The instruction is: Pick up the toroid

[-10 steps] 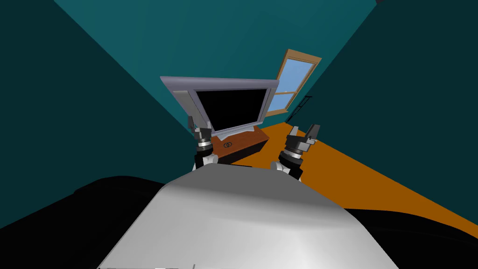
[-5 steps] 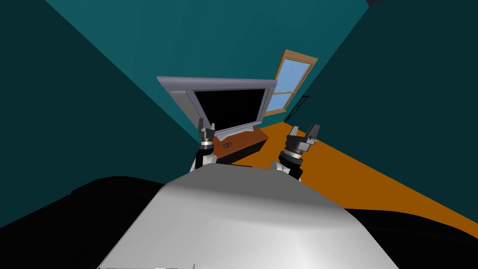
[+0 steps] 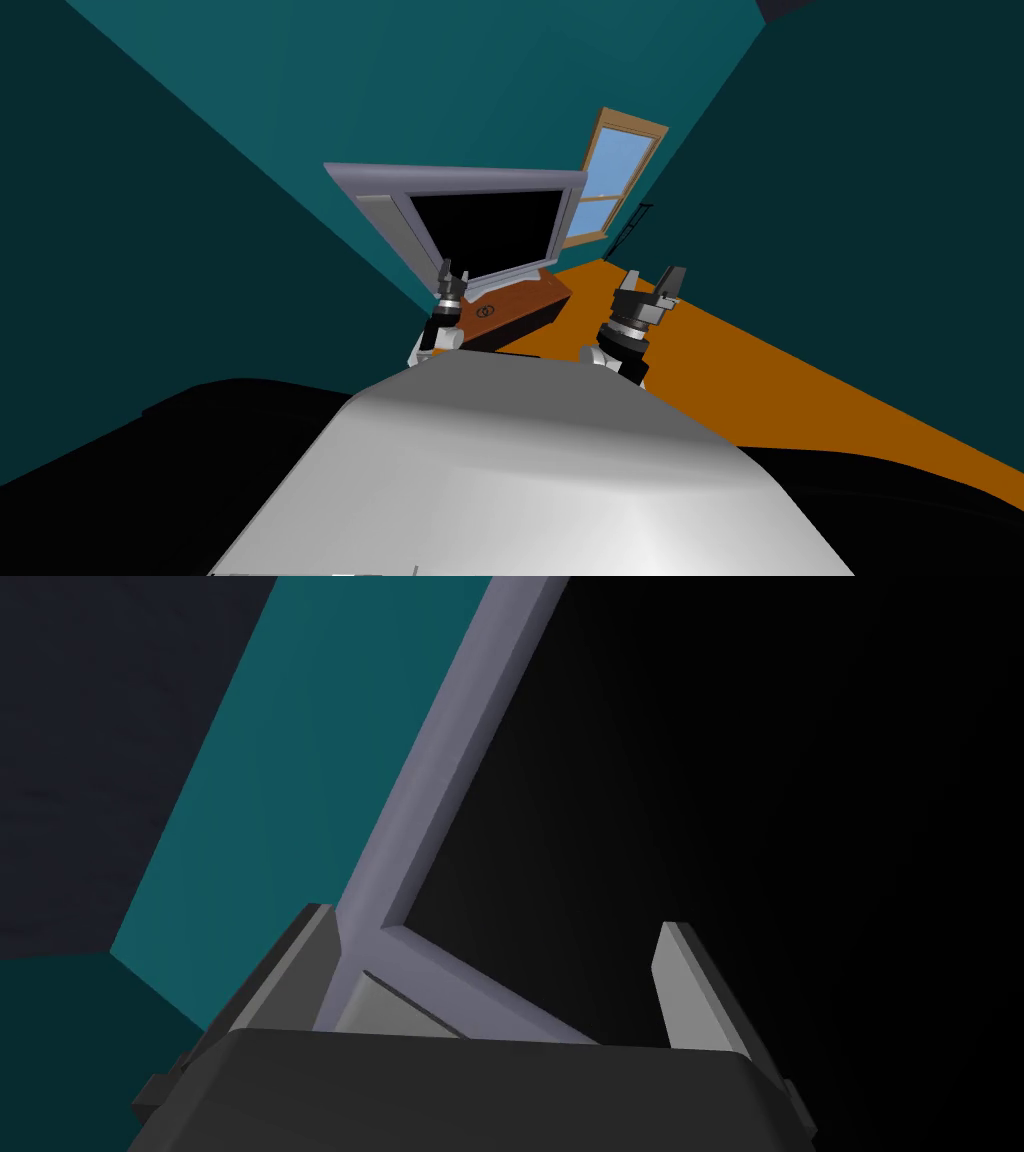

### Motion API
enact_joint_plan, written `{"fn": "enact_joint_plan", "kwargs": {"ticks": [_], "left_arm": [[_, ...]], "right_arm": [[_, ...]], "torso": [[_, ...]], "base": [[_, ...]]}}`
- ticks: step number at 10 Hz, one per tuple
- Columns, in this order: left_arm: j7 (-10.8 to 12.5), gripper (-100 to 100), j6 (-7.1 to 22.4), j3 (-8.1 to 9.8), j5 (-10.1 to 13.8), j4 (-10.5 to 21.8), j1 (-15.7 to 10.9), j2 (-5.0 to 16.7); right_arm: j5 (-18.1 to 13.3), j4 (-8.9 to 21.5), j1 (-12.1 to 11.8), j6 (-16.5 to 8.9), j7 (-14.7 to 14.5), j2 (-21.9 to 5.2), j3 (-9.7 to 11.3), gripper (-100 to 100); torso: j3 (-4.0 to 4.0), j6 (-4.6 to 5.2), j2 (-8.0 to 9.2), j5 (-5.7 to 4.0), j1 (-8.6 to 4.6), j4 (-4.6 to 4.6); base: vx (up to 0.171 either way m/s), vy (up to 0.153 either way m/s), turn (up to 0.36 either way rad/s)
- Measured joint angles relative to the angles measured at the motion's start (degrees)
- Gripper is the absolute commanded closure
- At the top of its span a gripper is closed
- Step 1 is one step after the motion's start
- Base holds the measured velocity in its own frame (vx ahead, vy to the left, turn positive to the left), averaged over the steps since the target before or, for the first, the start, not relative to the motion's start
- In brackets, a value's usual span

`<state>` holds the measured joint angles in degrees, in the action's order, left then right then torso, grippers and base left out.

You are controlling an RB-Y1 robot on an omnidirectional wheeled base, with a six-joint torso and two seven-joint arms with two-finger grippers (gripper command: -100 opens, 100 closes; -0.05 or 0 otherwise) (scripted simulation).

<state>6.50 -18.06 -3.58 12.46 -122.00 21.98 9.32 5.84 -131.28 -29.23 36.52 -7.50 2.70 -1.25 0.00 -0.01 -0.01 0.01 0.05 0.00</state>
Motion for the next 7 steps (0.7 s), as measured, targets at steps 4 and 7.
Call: {"fn": "enact_joint_plan", "kwargs": {"ticks": [4, 7], "left_arm": [[2.22, -100, 6.12, 0.37, 2.89, 4.80, -3.22, 1.87], [3.48, -100, 9.69, 0.46, 4.48, 7.41, -4.91, 2.72]], "right_arm": [[0.00, 0.00, 0.00, 0.00, 0.00, 0.00, 0.00, 0], [0.00, 0.00, 0.00, 0.00, 0.00, 0.00, 0.00, 0]], "torso": [[0.00, 0.01, 0.00, 0.00, 0.00, 0.00], [0.00, 0.00, -0.01, 0.00, -0.01, 0.00]], "base": [[-0.001, 0.011, -0.063], [-0.001, 0.009, -0.062]]}}
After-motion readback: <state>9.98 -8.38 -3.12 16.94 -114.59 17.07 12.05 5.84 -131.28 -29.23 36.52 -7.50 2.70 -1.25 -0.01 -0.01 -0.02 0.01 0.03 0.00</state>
